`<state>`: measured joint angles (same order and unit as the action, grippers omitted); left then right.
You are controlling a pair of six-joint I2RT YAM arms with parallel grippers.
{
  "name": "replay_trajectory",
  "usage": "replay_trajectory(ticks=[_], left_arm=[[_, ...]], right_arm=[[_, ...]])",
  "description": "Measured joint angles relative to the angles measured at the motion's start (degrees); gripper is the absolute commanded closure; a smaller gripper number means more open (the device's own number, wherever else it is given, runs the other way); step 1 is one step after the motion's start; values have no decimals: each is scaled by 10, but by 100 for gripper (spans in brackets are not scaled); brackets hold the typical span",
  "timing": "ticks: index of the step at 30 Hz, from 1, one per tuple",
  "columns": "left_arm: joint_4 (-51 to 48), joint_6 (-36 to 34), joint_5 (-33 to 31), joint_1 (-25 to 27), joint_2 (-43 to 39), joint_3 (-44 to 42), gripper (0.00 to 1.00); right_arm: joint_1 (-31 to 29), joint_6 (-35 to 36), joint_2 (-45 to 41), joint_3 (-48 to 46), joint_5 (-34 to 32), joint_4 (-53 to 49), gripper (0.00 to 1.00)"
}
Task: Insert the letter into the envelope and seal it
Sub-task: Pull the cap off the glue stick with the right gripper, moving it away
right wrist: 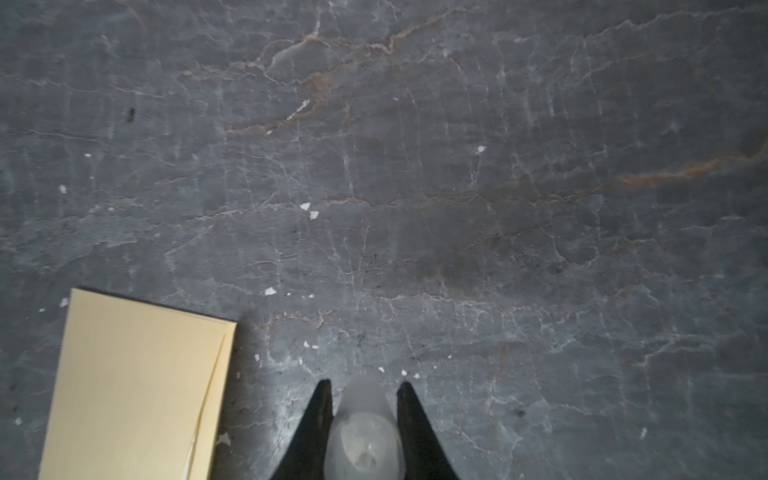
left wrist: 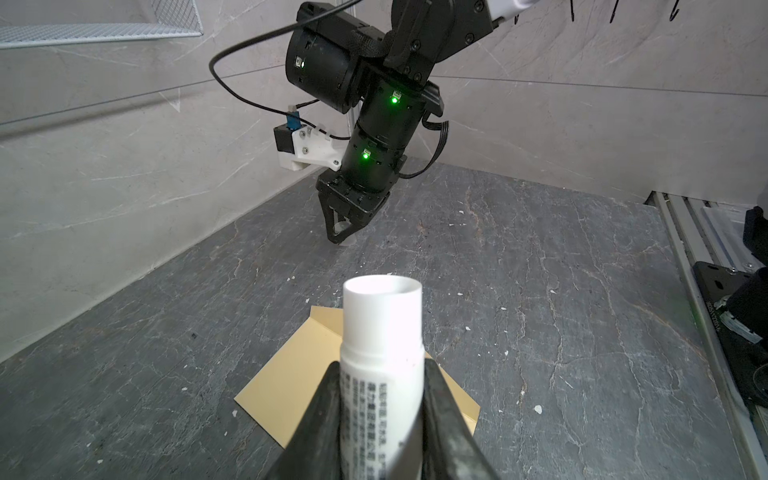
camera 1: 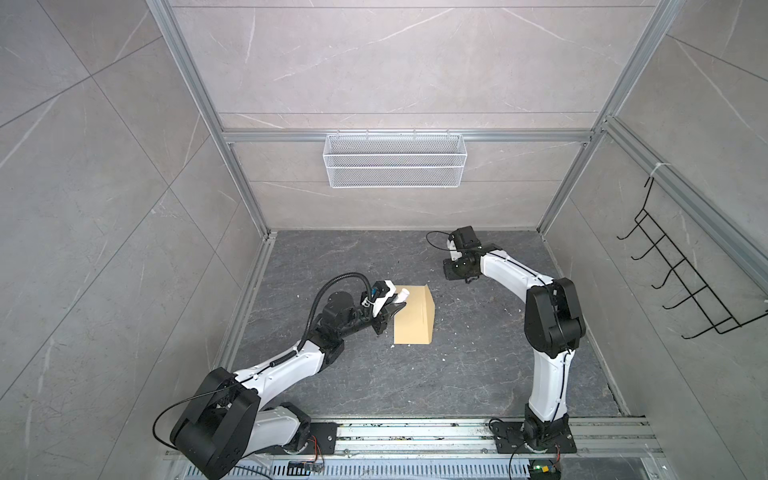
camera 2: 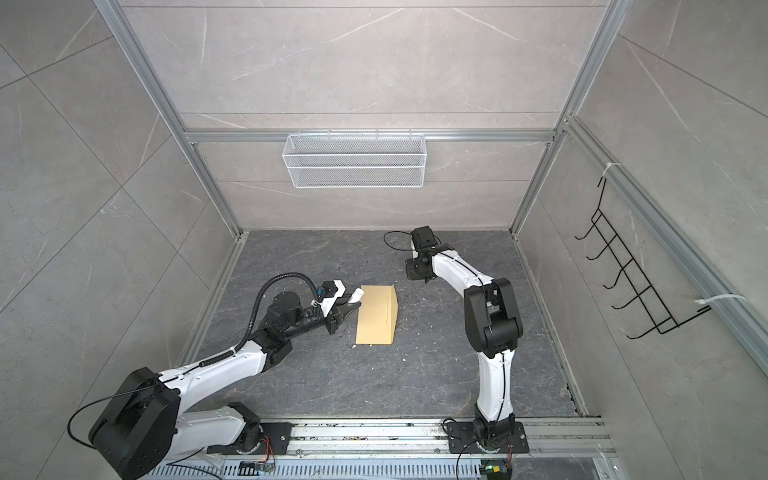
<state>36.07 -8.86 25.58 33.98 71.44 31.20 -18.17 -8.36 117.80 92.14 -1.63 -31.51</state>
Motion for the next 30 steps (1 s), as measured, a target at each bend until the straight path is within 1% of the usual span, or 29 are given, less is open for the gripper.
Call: replay_trajectory(ticks=[8,14,17,23,28,30], left_arm=[[3,1,0,0,0,0,100],[4,1,-1,0,0,0,100],[4,1,-1,0,0,0,100],[4,2,-5,0,0,0,100],[4,3,-10,0,0,0,100],[4,5,-11,0,0,0,100]], right_arm=[[5,0,33,3,-14,0,85],[6,-2,42,3,-16,0,79],[6,-4,45,5,-16,0,73],[6,-10,52,9,-14,-9,64],[6,-10,56,9,-7,-15,52],[6,-10,56,10,-5,-17,51]])
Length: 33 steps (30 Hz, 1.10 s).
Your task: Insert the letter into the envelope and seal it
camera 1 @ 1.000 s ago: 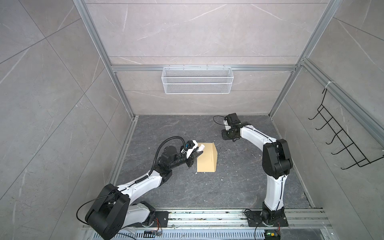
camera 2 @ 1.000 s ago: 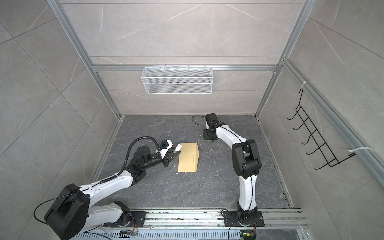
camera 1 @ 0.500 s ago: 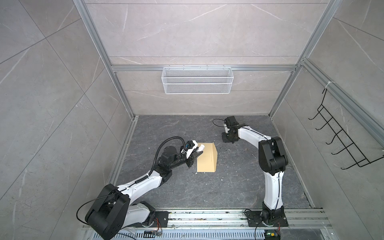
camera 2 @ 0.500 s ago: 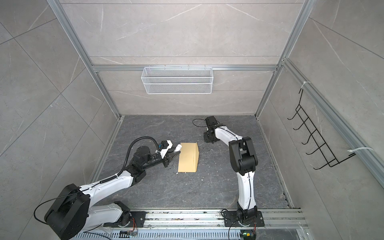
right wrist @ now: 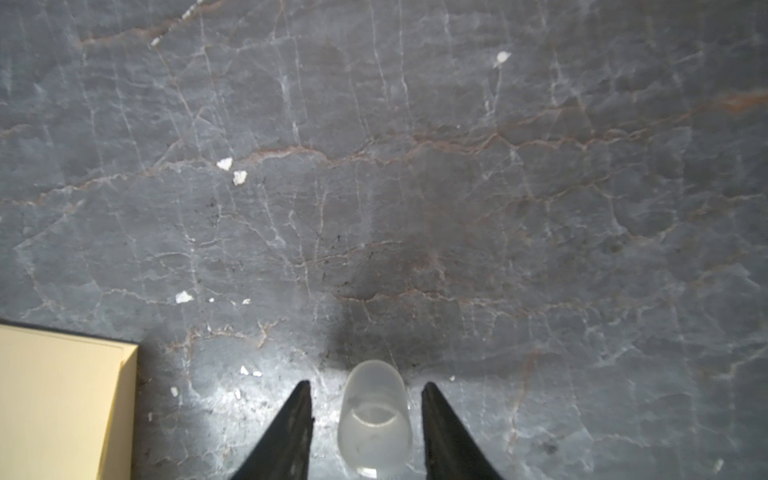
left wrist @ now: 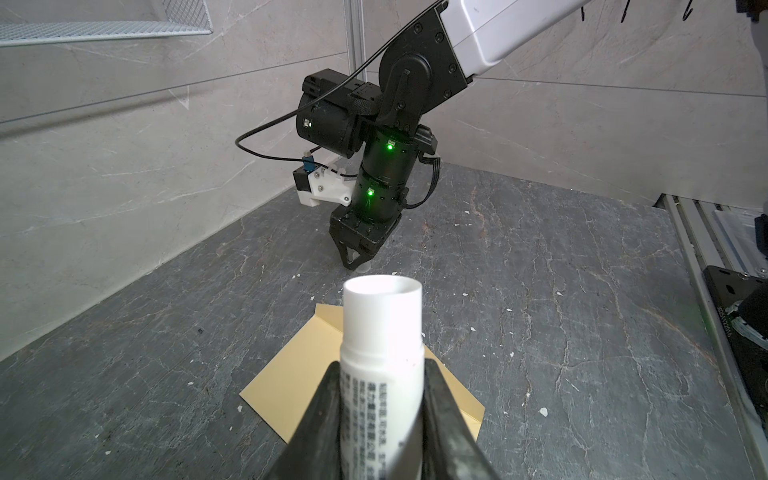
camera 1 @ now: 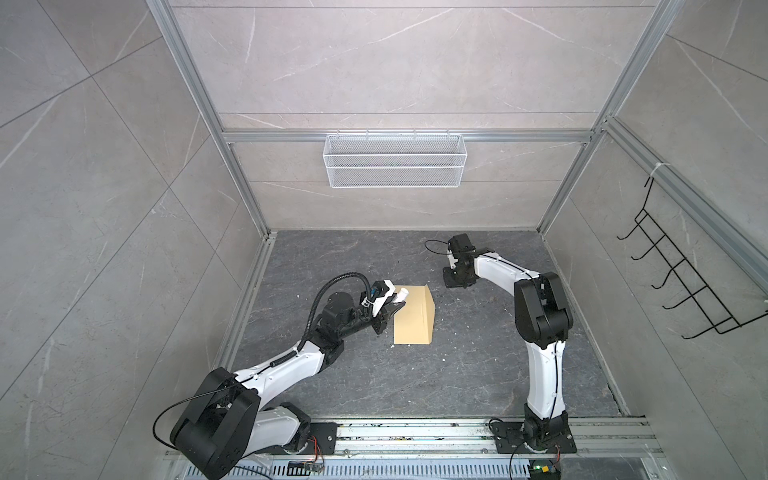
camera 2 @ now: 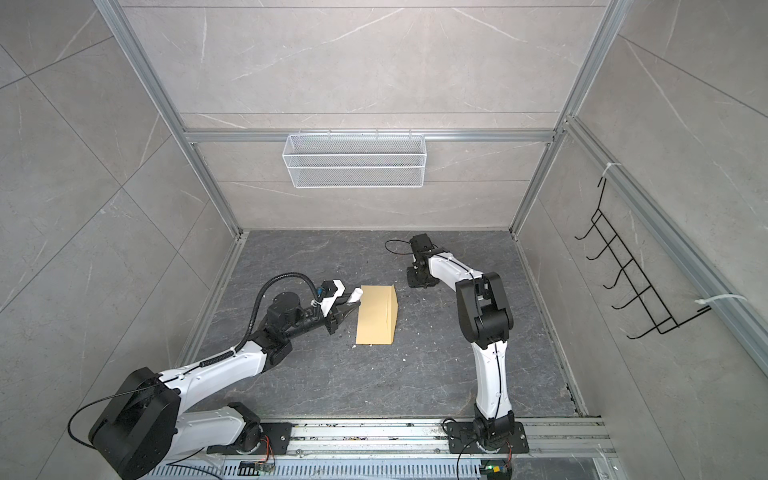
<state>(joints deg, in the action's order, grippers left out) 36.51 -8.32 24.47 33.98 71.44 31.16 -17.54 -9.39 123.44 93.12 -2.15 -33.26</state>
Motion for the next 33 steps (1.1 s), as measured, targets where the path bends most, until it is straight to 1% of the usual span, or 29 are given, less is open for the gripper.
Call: replay_trajectory(ticks=[5,8,10,12,16,17,18,21,23,27,31,33], left_arm=[[12,15,-9,0,0,-3,100],[38,37,-23,0,2,-11,100],[56,54,-31,0,6,-14,100],[80,76,-35,0,11,-15,100],[136,123,-37,0,27,-17,100],[150,135,-37,0,31,-17,100],[163,147,-37,0,35,-17,100],[193,178,-34,0,46,-17,100],[205,192,-32,0,51,-17,100],[228,208,-32,0,58,-17,100],[236,216,-31,1,61,-17,100],[237,217,-31,1,62,-17,100]], right_arm=[[0,0,-3,-1,4,-2,46],[0,0,-38,-26,23,3,41],[0,-1,-88,-58,47,11,37],[0,-4,-157,-99,86,35,32],[-1,-21,-316,-183,198,123,23],[-4,-26,-344,-199,221,146,21],[-10,-33,-378,-218,248,175,19],[-42,-44,-436,-251,298,231,14],[-71,-48,-449,-257,316,251,13],[-123,-51,-447,-256,325,264,11],[-151,-59,-428,-254,324,268,12],[-160,-61,-416,-250,323,269,15]])
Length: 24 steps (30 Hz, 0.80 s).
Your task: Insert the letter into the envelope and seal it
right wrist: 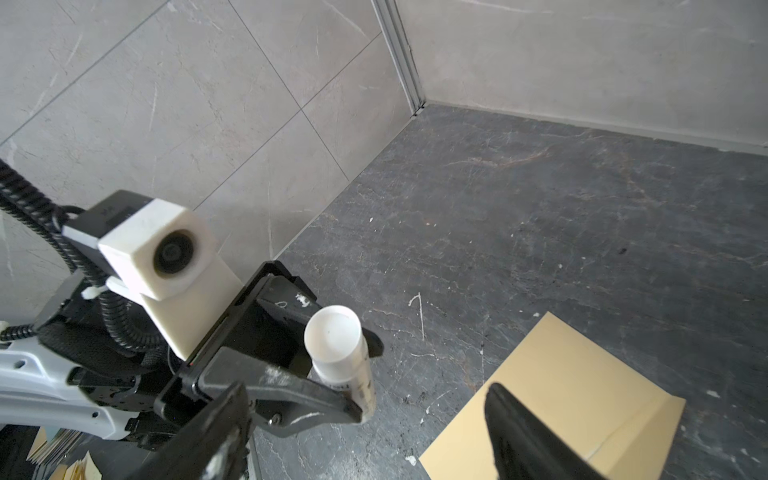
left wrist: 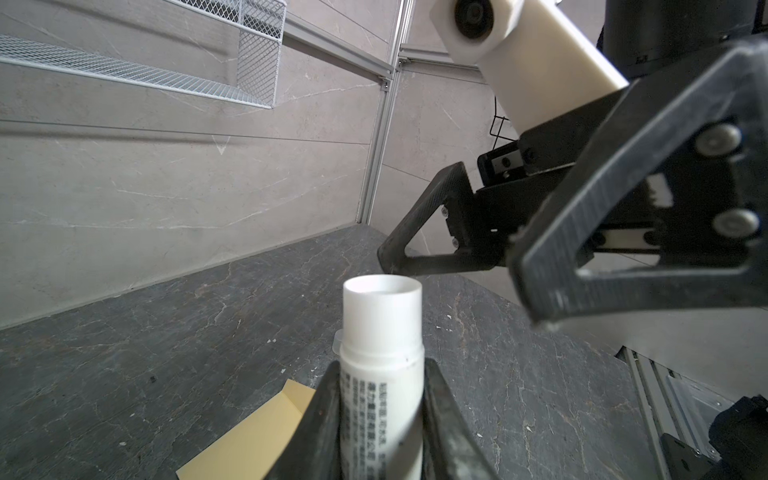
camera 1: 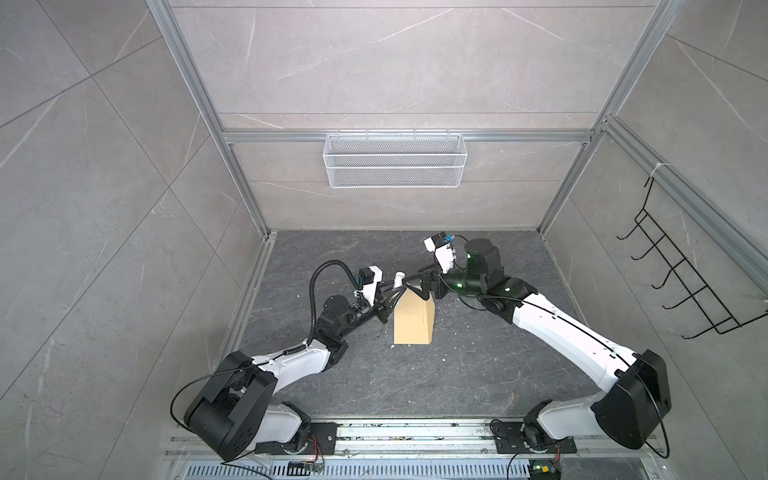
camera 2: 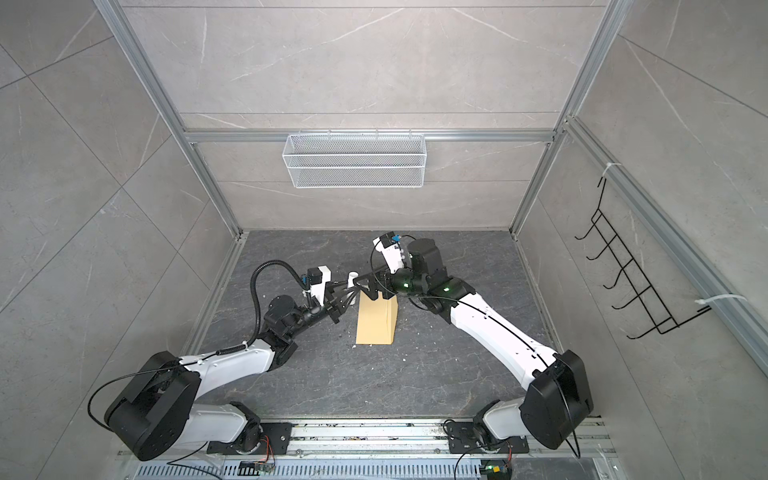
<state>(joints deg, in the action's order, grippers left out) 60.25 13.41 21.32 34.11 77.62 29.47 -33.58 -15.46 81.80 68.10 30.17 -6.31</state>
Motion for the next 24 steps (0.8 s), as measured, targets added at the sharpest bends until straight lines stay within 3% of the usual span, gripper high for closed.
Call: replay_trajectory(ticks=[12,15,24], left_arm=[[0,1,1,0,0,7,100],[-1,1,1,0,1,7,100],[-7,3,2,0,1,7,100]], right_arm=[[-26,-20,34,22,-4,21,52],[-28,-24,42,26,-4,23,57],[-30,-16,52,32,-8,23,92]])
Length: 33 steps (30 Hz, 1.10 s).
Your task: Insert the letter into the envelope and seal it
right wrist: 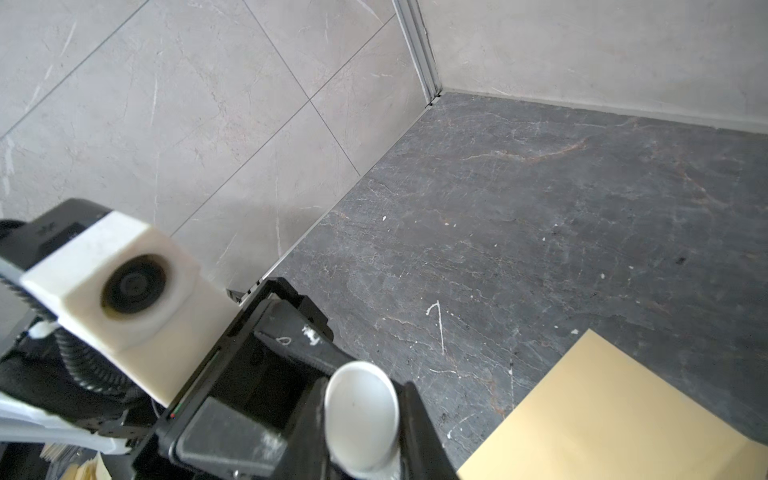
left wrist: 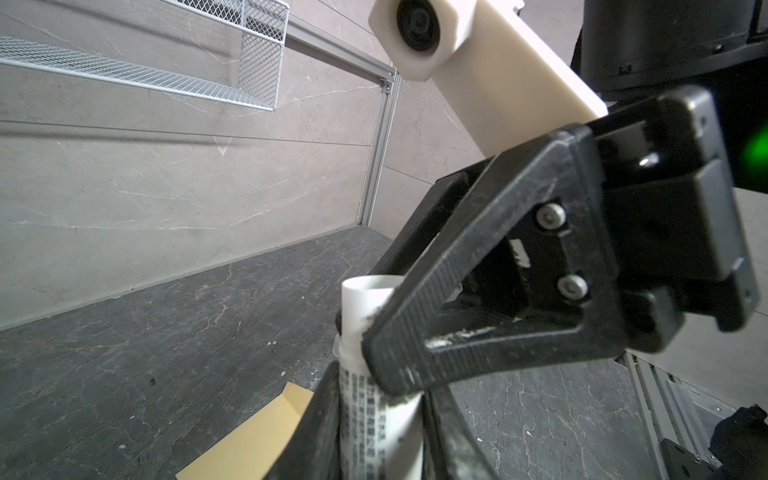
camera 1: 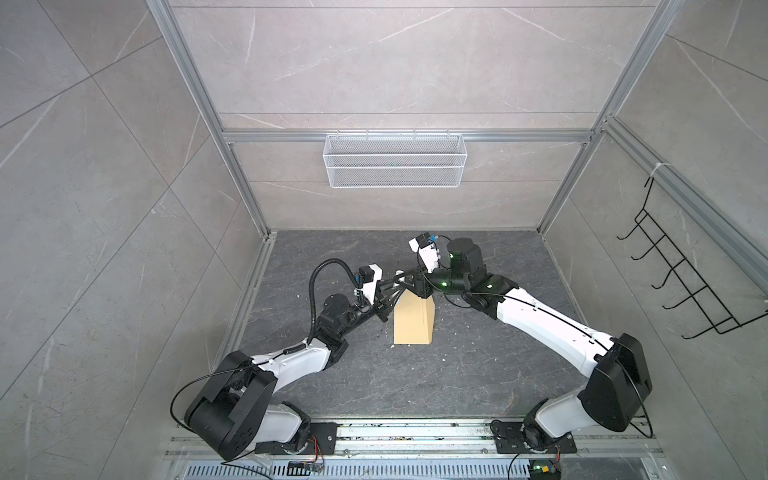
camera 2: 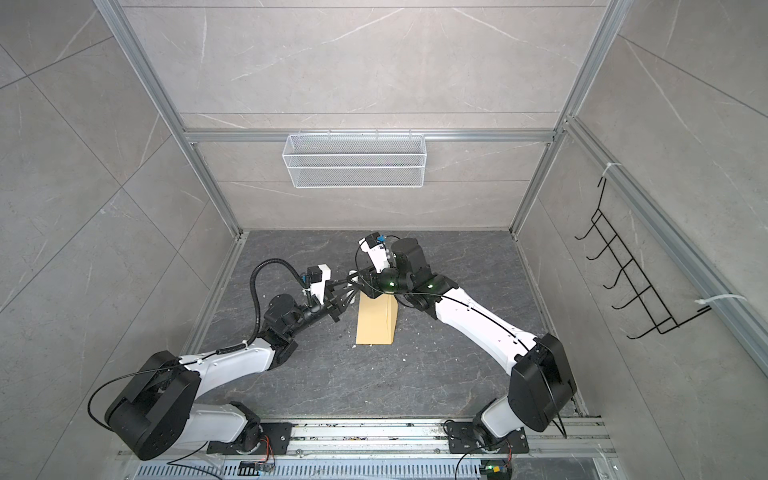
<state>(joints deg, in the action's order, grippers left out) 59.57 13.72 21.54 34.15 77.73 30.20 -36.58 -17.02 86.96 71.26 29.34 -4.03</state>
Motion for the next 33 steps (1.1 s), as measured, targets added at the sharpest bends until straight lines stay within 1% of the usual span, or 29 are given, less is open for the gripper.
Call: replay_trajectory(ticks=[1,3,6,8,11,15,17,20,22,26,33], left_arm=[[-1,0,0,0,0,0,97],[-9,0,1,0,0,3,87],[-33,-6,6,-1,-2,12,67],[-64,-17,14,-2,-9,21,52],[-135,-43,44,0,-37,35,42],[-224,-70,104,-13,-84,49,39],[-254,-74,152,-32,-108,49,39],[-274,-75,221,-58,-132,49,39],[-280,-76,256,-67,-141,49,40],[-283,-75,314,-68,-137,49,41],[-301,-76,355,-69,-109,51,46]], right_arm=[[0,1,0,0,0,0,95],[1,5,2,0,0,-2,99],[3,21,6,12,0,-20,100],[2,45,8,26,1,-45,100],[-2,98,8,51,1,-88,100],[-5,179,6,74,17,-141,100],[-5,222,4,75,33,-167,100],[-5,269,2,75,60,-202,100],[-5,290,-1,75,83,-219,100],[-5,309,-7,75,119,-236,100],[-5,319,-9,75,150,-244,100]])
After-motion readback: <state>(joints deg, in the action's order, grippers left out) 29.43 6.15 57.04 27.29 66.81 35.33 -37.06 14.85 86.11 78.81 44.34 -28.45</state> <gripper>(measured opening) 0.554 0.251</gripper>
